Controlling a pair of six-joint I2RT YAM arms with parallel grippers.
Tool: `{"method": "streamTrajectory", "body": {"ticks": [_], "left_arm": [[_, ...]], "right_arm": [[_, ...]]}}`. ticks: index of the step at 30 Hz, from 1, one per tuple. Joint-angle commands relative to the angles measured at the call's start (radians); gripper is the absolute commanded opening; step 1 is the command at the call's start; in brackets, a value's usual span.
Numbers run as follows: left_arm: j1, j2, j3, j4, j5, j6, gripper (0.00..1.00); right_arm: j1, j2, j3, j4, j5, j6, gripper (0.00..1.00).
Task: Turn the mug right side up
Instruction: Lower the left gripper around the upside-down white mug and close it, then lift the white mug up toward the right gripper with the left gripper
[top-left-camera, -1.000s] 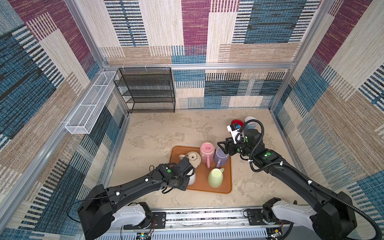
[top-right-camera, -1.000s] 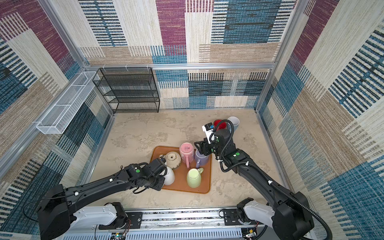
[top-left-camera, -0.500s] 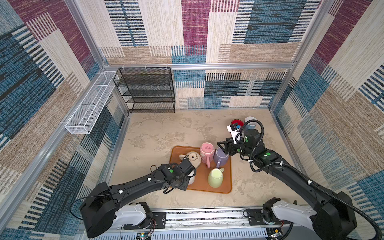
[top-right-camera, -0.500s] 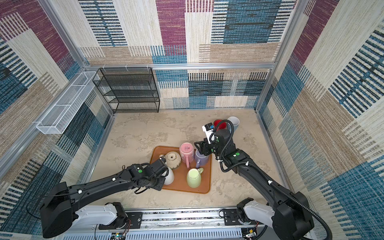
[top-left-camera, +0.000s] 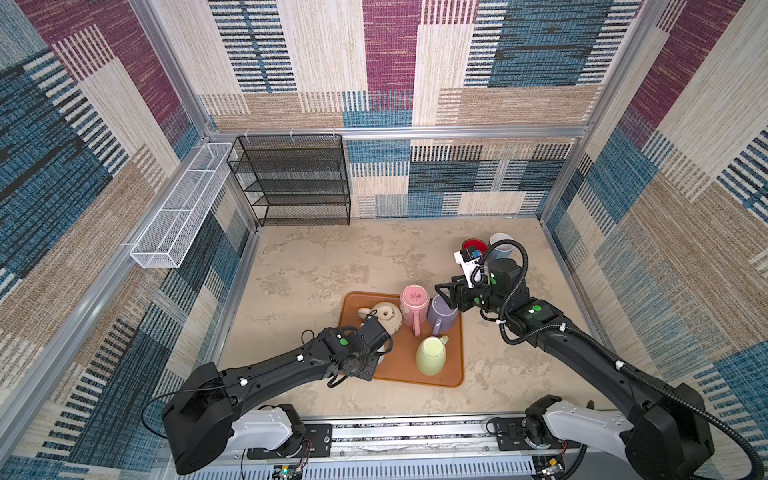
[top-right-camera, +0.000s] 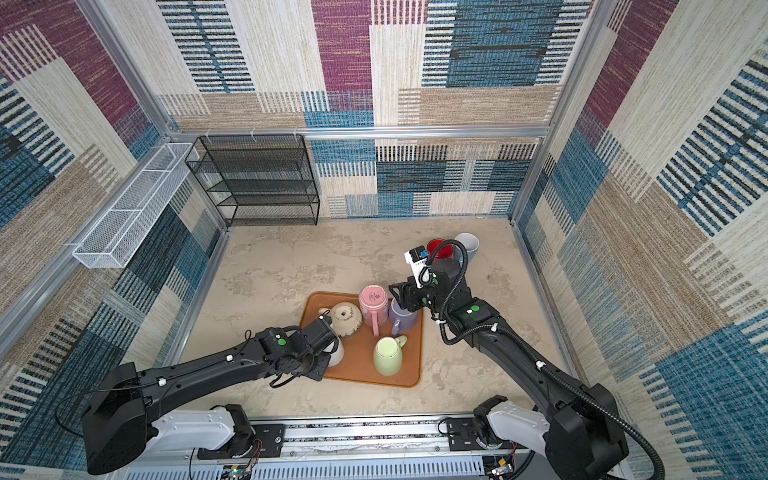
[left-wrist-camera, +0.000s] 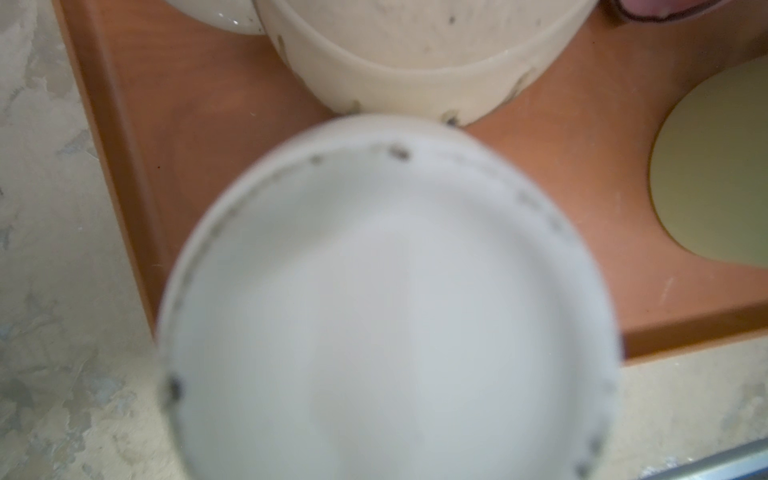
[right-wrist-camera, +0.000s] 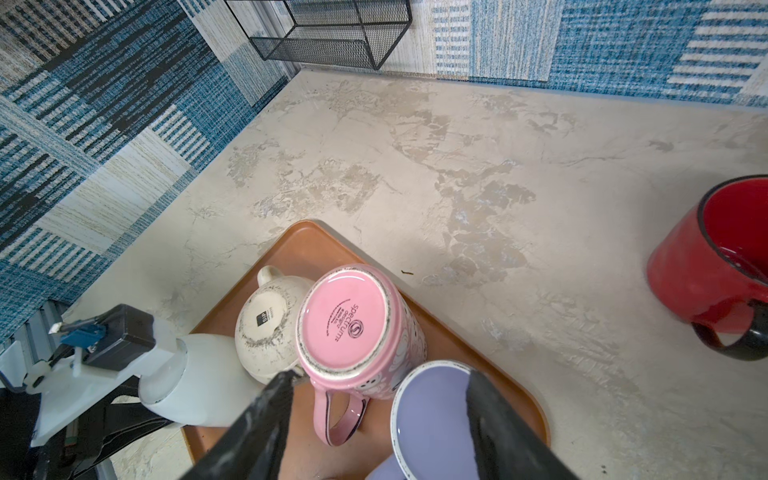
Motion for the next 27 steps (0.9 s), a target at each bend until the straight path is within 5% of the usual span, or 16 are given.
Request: {"method": "streamTrajectory", "body": {"ticks": [1, 27], "left_arm": [[0.0, -0.01, 0.016, -0.003, -0.022, 0.006, 0.03], [0.012, -0.307, 0.134, 0.047, 0.101, 0.124, 0.0]], "right_arm": [[0.002, -0.002, -0.001, 0.027, -0.007, 0.013, 0.68], [0.0, -0.096, -0.084, 0.1, -0.157, 0.08, 0.7]]}}
